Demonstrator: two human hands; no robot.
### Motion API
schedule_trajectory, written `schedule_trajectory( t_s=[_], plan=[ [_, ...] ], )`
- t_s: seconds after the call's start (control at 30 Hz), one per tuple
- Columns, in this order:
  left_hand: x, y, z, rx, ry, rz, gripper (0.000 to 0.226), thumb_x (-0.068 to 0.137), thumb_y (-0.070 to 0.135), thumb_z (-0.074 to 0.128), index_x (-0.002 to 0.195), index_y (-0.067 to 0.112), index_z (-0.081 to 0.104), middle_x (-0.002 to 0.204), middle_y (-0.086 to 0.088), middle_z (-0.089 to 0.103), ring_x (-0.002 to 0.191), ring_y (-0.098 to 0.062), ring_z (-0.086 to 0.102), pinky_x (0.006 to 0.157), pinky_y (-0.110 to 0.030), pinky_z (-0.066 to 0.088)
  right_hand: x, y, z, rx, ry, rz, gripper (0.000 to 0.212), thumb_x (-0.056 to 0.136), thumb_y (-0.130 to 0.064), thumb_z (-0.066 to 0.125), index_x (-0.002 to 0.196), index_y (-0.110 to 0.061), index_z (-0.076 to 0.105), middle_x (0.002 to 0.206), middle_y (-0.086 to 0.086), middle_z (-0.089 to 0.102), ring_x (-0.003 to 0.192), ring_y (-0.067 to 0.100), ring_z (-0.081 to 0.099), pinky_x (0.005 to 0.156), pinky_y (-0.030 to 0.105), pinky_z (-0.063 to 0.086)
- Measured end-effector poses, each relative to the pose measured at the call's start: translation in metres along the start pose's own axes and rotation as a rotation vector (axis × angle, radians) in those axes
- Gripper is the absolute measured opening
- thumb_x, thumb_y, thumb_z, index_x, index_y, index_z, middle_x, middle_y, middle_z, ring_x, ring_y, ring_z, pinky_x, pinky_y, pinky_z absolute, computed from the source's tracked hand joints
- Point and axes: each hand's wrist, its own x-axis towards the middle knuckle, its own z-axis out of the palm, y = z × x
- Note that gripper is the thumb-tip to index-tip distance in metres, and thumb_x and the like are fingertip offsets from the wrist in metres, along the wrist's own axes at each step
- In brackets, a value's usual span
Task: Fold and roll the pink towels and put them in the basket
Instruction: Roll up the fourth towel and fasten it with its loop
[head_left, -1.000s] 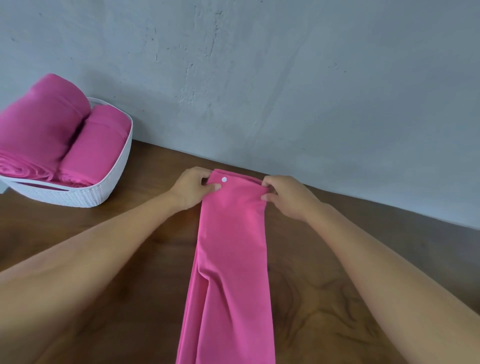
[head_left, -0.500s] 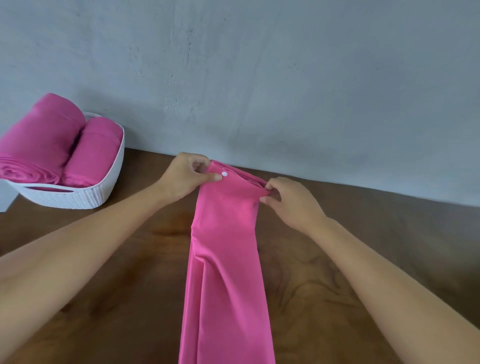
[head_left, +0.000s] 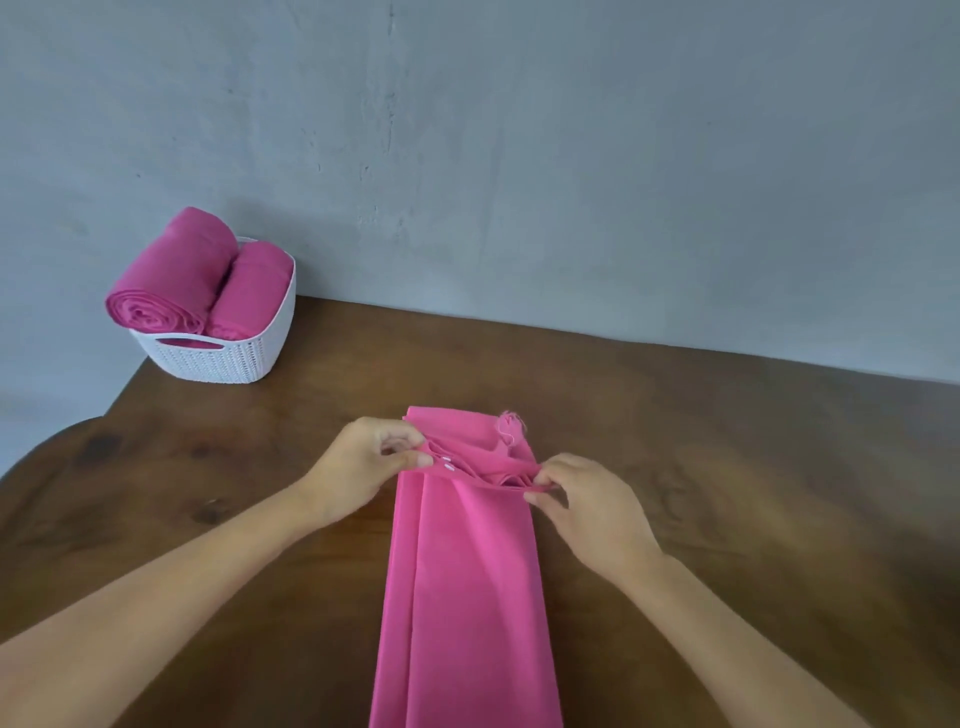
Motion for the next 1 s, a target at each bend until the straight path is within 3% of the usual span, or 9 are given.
schedule_trajectory(
  t_s=[0.27, 0.4, 0.53, 0.8, 0.87, 0.97, 1.0],
  plan=[
    [-0.077, -0.005, 0.065, 0.12, 0.08, -0.131, 0.009, 0.086, 0.021, 0.079, 0.079, 0.026, 0.077, 0.085, 0.008, 0.077, 0.084, -0.012, 0.072, 0.09, -0.047, 0.055, -0.086, 0.006, 0.032, 0.078, -0.042, 0.003, 0.008, 0.095, -0.033, 0.066, 0.093, -0.025, 0.069, 0.094, -0.016, 0.063, 0.09, 0.007, 0.054, 0.072, 0.023, 0.04],
    [-0.121, 0.01, 0.097, 0.162, 0.141, -0.142, 0.009, 0.087, 0.022, 0.079, 0.08, 0.028, 0.078, 0.085, 0.012, 0.076, 0.086, -0.009, 0.072, 0.089, -0.039, 0.056, -0.133, 0.01, 0.039, 0.121, -0.011, -0.009, 0.008, 0.092, -0.031, 0.069, 0.088, -0.024, 0.067, 0.091, -0.013, 0.064, 0.089, 0.01, 0.055, 0.068, 0.026, 0.038],
    [-0.171, 0.028, 0.128, 0.152, 0.153, -0.152, 0.008, 0.088, 0.022, 0.078, 0.081, 0.026, 0.079, 0.086, 0.013, 0.077, 0.087, -0.009, 0.072, 0.088, -0.033, 0.054, -0.184, 0.012, 0.043, 0.147, -0.001, -0.021, 0.009, 0.091, -0.032, 0.068, 0.087, -0.024, 0.066, 0.091, -0.013, 0.064, 0.089, 0.01, 0.055, 0.071, 0.028, 0.044],
    [-0.246, 0.046, 0.177, 0.224, 0.193, -0.182, 0.016, 0.085, 0.03, 0.081, 0.07, 0.027, 0.075, 0.072, 0.013, 0.071, 0.065, -0.002, 0.058, 0.064, -0.015, 0.042, -0.265, 0.014, 0.038, 0.162, -0.006, -0.099, 0.005, 0.09, -0.021, 0.069, 0.086, -0.023, 0.066, 0.088, -0.015, 0.063, 0.084, 0.009, 0.055, 0.07, 0.027, 0.045],
    [-0.26, 0.049, 0.186, 0.169, 0.186, -0.236, 0.017, 0.083, 0.033, 0.083, 0.07, 0.024, 0.076, 0.072, 0.008, 0.071, 0.066, -0.002, 0.059, 0.065, -0.017, 0.044, -0.279, 0.015, 0.033, 0.152, -0.046, -0.125, 0.003, 0.088, -0.02, 0.066, 0.089, -0.023, 0.067, 0.091, -0.015, 0.064, 0.087, 0.011, 0.057, 0.073, 0.028, 0.045],
    [-0.275, 0.055, 0.196, 0.087, 0.17, -0.252, 0.019, 0.083, 0.031, 0.083, 0.075, 0.016, 0.077, 0.078, -0.004, 0.073, 0.073, -0.019, 0.067, 0.072, -0.033, 0.052, -0.295, 0.013, 0.022, 0.153, -0.1, -0.139, 0.008, 0.092, -0.027, 0.062, 0.095, -0.023, 0.069, 0.097, -0.014, 0.065, 0.095, 0.009, 0.057, 0.082, 0.026, 0.044],
    [-0.278, 0.06, 0.198, 0.071, 0.179, -0.241, 0.019, 0.084, 0.029, 0.083, 0.076, 0.013, 0.076, 0.078, -0.007, 0.073, 0.07, -0.019, 0.067, 0.07, -0.033, 0.052, -0.299, 0.013, 0.016, 0.165, -0.103, -0.14, 0.008, 0.093, -0.029, 0.063, 0.095, -0.023, 0.068, 0.097, -0.015, 0.065, 0.095, 0.008, 0.056, 0.083, 0.025, 0.043]
  ],
)
